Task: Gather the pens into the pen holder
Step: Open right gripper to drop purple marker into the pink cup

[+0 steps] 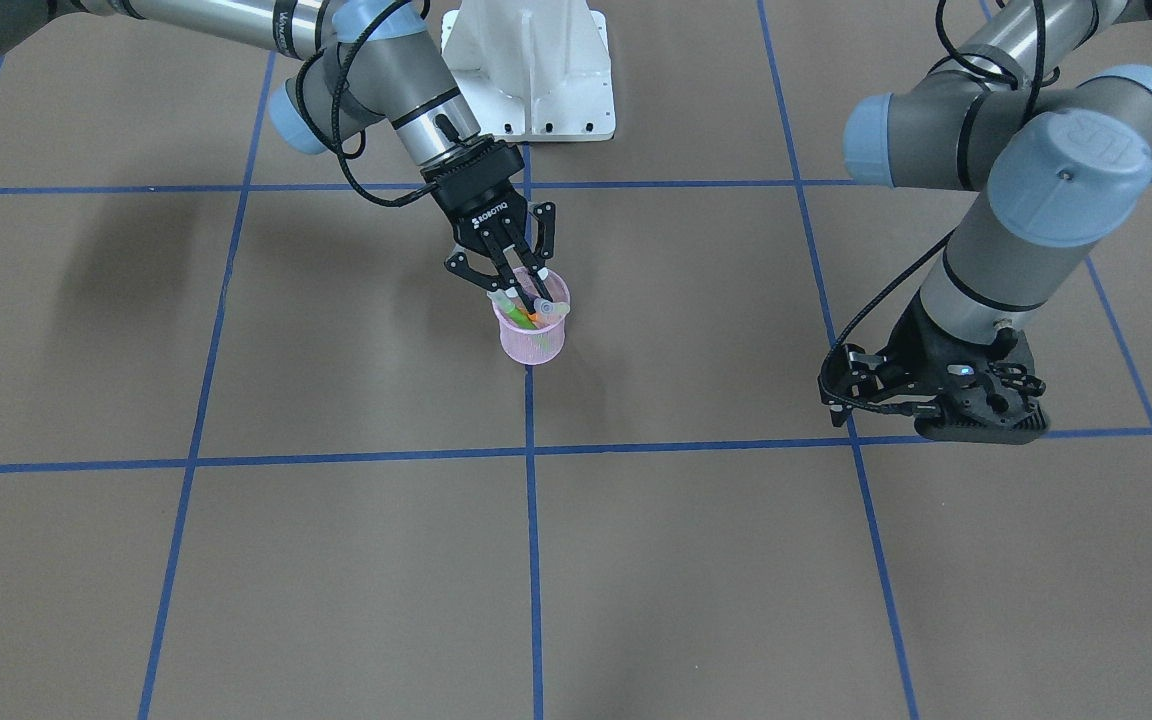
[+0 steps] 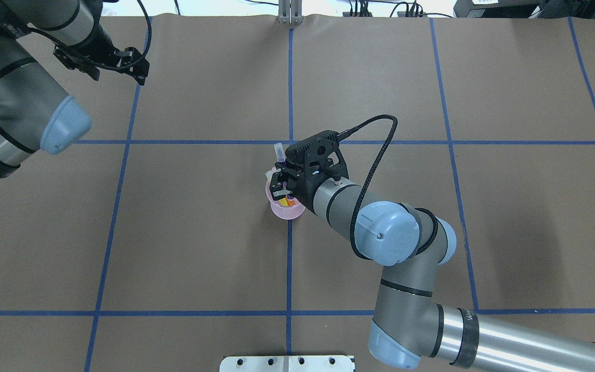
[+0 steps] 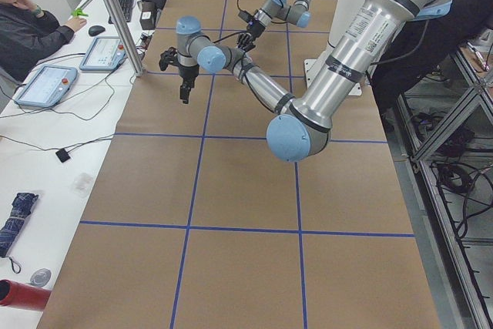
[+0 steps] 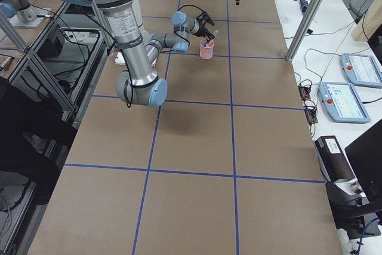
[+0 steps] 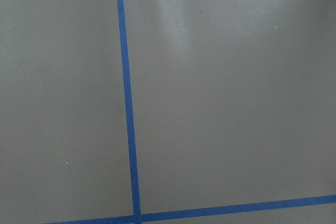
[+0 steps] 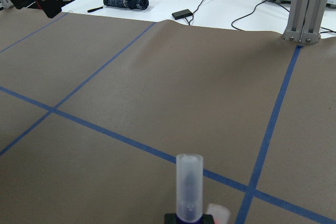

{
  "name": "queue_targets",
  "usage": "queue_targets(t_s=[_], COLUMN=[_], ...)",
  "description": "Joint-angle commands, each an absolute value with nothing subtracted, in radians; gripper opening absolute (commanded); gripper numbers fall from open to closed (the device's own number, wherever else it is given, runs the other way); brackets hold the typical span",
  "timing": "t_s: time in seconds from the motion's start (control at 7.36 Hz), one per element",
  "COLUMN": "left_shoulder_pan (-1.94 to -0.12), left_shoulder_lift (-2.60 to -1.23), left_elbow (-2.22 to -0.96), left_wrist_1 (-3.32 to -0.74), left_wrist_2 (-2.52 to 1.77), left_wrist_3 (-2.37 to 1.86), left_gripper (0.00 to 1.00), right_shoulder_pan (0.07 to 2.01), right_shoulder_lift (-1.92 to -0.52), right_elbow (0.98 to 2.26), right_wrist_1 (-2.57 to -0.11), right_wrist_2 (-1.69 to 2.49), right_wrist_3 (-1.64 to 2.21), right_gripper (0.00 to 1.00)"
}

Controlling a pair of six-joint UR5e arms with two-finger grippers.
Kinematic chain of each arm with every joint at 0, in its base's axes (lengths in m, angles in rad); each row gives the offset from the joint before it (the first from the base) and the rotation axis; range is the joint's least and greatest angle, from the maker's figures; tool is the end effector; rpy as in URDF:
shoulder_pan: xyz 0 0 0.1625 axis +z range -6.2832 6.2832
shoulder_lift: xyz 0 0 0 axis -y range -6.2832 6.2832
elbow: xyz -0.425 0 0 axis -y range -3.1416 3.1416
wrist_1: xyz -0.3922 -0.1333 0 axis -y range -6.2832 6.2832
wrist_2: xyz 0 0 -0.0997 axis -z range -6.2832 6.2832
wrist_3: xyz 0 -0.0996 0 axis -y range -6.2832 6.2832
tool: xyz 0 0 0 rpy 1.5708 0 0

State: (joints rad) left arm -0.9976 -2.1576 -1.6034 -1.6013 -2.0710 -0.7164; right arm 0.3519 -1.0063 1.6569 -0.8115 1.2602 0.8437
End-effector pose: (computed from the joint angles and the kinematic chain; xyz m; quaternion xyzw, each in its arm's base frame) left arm 0.3007 -0.6235 0.2980 0.1063 0.3734 0.0131 0.9215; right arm -0.5528 -0.3774 0.2008 0.4299 -0.4887 -0.0419 0.7580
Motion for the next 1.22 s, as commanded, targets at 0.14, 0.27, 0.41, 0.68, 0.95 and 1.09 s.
queue_targets(t_s=[0.14, 0.27, 0.41, 0.68, 0.95, 1.09], left_shoulder_pan=[-0.997, -0.999, -1.0, -1.038, -1.109, -1.152], left_shoulder_lift=[-2.161, -2.161, -2.161, -2.161, -2.161, -2.161], left_elbow=[-1.601, -1.6, -1.6, -1.601, -1.605, -1.605], left_wrist_1=[-1.6, -1.601, -1.6, -1.589, -1.484, -1.414], left_wrist_2=[-2.071, -2.071, -2.071, -2.077, -2.105, -2.103], left_wrist_3=[-0.716, -0.716, -0.716, -0.707, -0.468, -0.321], left_gripper=[1.0, 0.99, 0.99, 0.99, 0.99, 1.0], right_shoulder_pan=[0.35, 0.353, 0.368, 0.498, 0.653, 0.722], right_shoulder_lift=[-0.996, -0.997, -0.996, -0.988, -0.957, -0.966], right_elbow=[1.672, 1.693, 1.704, 1.793, 1.839, 1.845], right_wrist_1=[-0.807, -0.811, -0.821, -1.014, -1.219, -1.279], right_wrist_2=[1.258, 1.262, 1.276, 1.517, 1.77, 1.863], right_wrist_3=[0.861, 0.862, 0.861, 0.861, 0.835, 0.789], right_gripper=[1.0, 1.0, 1.0, 1.0, 1.0, 1.0])
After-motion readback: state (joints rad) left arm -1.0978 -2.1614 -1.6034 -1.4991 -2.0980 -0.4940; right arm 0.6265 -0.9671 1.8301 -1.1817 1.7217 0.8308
